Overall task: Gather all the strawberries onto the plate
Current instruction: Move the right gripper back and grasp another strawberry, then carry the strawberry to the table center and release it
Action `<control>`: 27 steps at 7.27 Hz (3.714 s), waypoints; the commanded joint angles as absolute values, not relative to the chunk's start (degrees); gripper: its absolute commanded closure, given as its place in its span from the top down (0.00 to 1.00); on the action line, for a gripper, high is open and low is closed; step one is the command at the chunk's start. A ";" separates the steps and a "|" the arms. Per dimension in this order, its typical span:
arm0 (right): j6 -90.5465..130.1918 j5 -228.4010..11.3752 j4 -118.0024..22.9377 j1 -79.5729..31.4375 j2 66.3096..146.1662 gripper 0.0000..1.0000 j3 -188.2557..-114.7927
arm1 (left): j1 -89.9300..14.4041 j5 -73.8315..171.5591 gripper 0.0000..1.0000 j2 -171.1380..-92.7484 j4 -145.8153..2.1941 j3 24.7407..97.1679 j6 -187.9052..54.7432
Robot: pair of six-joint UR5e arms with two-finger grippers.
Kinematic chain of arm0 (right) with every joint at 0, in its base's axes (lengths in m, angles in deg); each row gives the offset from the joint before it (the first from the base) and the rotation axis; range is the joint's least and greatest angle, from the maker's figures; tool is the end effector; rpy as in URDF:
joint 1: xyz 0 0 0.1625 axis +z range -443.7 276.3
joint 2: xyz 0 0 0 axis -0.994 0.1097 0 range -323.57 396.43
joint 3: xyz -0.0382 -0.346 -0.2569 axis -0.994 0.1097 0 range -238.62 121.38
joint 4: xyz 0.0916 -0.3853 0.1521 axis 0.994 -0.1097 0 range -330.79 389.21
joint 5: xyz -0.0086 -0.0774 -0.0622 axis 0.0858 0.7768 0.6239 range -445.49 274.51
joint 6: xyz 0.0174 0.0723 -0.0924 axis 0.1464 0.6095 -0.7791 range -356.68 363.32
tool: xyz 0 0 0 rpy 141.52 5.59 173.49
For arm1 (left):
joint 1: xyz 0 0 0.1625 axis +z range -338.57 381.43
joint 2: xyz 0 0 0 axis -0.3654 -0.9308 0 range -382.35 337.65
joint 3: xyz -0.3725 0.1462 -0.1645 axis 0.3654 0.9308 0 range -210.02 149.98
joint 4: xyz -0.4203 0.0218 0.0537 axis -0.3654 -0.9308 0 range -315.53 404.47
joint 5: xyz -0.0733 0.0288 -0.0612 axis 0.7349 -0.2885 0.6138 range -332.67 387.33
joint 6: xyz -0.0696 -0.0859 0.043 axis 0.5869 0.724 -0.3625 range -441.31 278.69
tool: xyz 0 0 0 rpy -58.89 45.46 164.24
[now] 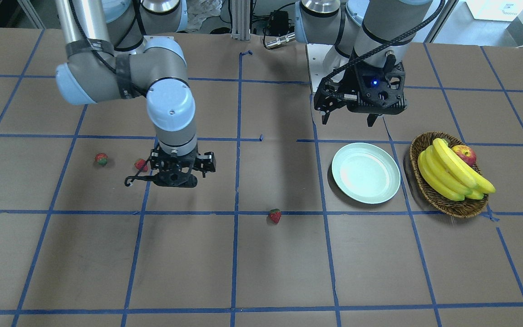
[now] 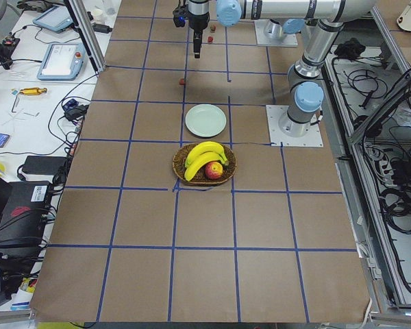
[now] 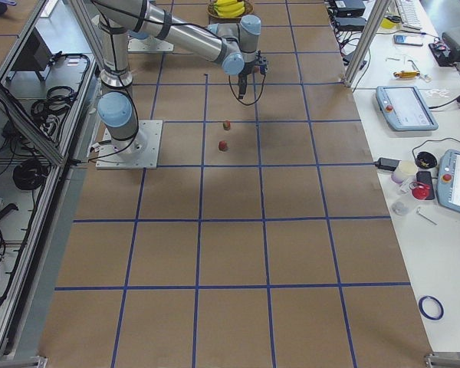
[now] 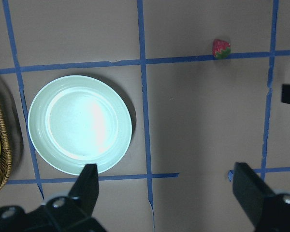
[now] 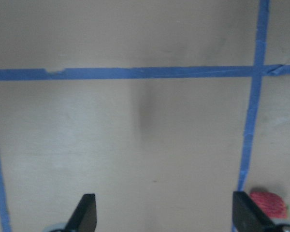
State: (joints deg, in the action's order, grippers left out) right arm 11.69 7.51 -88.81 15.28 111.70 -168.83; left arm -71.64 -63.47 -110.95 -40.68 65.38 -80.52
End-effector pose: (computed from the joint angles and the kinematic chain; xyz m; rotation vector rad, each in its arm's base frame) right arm 0.2074 -0.4985 0.2206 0.0212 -3.0668 -0.1712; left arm -0.1579 -0.4850 0.4499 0.0623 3.1276 -0.0239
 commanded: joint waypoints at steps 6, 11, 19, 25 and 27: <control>-0.81 9.08 -95.94 5.86 113.07 0.48 -181.58 | -71.64 -63.28 1.00 -110.94 -40.87 65.43 -80.43; -0.72 7.07 -96.56 6.99 113.95 0.10 -177.21 | -71.64 -63.29 1.00 -110.94 -40.79 65.43 -80.43; 28.19 -4.54 -103.94 34.69 102.35 0.27 -165.05 | -71.64 -63.37 1.00 -110.68 -40.79 65.43 -80.35; 25.31 3.87 -92.90 27.88 110.23 1.00 -167.07 | -71.64 -63.46 1.00 -110.68 -40.87 65.43 -80.52; 12.52 4.16 -82.03 17.52 117.16 1.00 -167.07 | -71.64 -63.46 1.00 -110.68 -40.96 65.43 -80.52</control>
State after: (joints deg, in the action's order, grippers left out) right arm 19.63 3.51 -89.05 23.81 112.58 -167.07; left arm -71.64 -63.50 -110.68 -40.89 65.43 -80.48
